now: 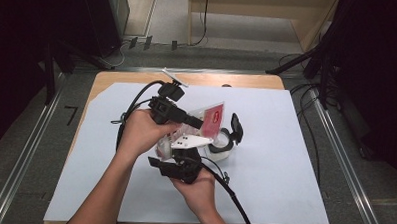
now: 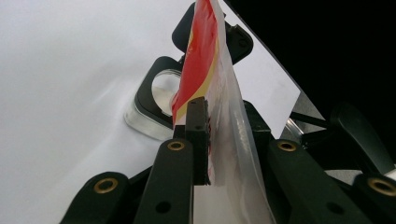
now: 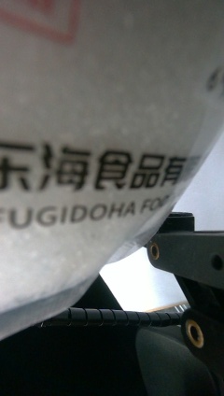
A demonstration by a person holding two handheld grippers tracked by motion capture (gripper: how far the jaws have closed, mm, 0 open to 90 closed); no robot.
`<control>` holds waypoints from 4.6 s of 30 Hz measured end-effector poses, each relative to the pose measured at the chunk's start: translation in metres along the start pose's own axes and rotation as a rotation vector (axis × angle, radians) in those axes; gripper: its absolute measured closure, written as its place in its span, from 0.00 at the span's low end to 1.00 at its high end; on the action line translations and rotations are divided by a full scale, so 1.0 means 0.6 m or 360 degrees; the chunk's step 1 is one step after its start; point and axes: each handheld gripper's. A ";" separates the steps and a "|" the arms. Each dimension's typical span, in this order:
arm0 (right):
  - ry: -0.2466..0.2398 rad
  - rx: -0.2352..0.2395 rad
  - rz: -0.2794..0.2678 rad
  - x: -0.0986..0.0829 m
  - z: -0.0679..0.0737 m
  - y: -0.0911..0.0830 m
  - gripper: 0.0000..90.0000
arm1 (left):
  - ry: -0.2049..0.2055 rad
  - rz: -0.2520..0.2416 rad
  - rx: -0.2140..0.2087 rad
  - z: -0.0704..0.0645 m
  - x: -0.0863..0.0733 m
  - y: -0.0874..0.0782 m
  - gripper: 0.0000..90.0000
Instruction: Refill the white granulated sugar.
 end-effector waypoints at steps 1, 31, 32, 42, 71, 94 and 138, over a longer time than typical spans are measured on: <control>0.0000 0.0000 0.0003 0.000 0.000 0.000 0.69 | -0.0001 0.0000 0.0000 0.000 0.000 0.000 0.87; -0.0001 0.0031 0.0009 0.001 0.002 0.002 0.69 | 0.0003 0.0003 0.0006 -0.003 0.000 -0.002 0.86; -0.0003 0.0030 0.0008 0.001 0.003 0.002 0.69 | 0.0002 0.0002 0.0007 -0.004 0.000 -0.002 0.86; -0.0008 0.0031 0.0008 0.001 0.003 0.003 0.68 | 0.0010 0.0008 0.0001 -0.004 0.000 -0.002 0.86; -0.0013 0.0011 0.0011 0.001 0.003 0.002 0.70 | 0.0013 -0.0003 0.0002 -0.006 0.000 -0.002 0.86; -0.0005 0.0014 0.0008 0.001 0.002 0.001 0.70 | 0.0016 -0.0002 0.0004 -0.006 0.002 -0.001 0.86; -0.0002 0.0018 0.0009 -0.001 0.001 -0.004 0.70 | 0.0023 -0.0014 0.0013 -0.012 0.004 0.004 0.86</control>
Point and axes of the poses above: each handheld gripper's, and its own axes: y roughly forward along the jaws, x roughly out of its top, z roughly to its left, and after that the axes turned 13 degrees about x, right-handed
